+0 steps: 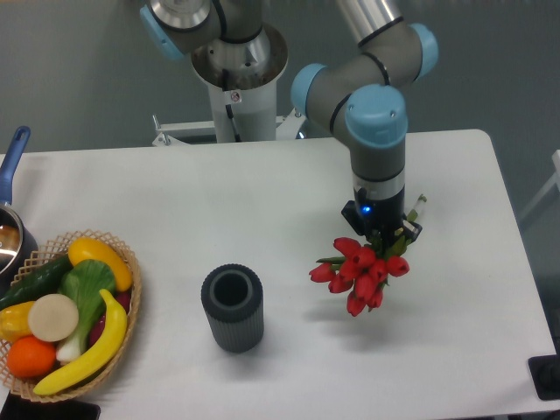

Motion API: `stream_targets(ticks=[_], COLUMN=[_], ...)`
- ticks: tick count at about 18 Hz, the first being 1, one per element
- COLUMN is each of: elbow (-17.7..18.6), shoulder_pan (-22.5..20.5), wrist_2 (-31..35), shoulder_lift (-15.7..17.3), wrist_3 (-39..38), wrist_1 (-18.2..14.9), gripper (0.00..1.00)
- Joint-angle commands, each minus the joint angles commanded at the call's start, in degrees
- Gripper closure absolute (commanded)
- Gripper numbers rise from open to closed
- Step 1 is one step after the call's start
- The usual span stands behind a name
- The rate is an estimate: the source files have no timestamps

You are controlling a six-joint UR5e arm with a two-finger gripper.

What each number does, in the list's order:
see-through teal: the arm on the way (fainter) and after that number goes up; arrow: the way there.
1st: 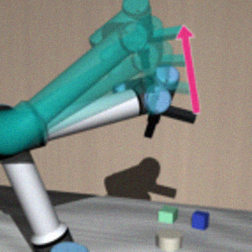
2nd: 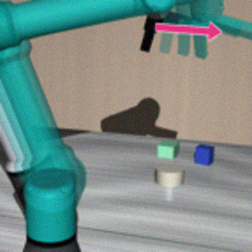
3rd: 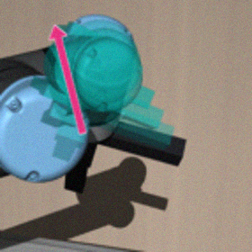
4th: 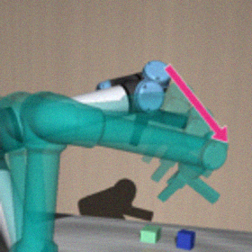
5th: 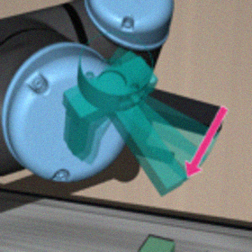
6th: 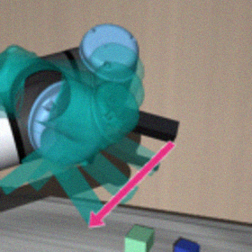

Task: Place the flowers on the table
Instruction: 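Lower the held red tulips onto the table beside the grey vase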

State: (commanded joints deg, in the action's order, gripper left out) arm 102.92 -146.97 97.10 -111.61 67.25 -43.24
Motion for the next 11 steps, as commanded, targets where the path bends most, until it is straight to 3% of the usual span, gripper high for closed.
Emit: stream_targets(ticks=[3,11], elbow=[-1.5,-1.3], shoulder_pan=[1.1,1.6], wrist_2=[1.4,1.3], shoulder_lift=[-1.3,-3.3], wrist_3=[-1.3,-1.6], wrist_1=[0.0,-0.1], gripper=[0.77,0.72])
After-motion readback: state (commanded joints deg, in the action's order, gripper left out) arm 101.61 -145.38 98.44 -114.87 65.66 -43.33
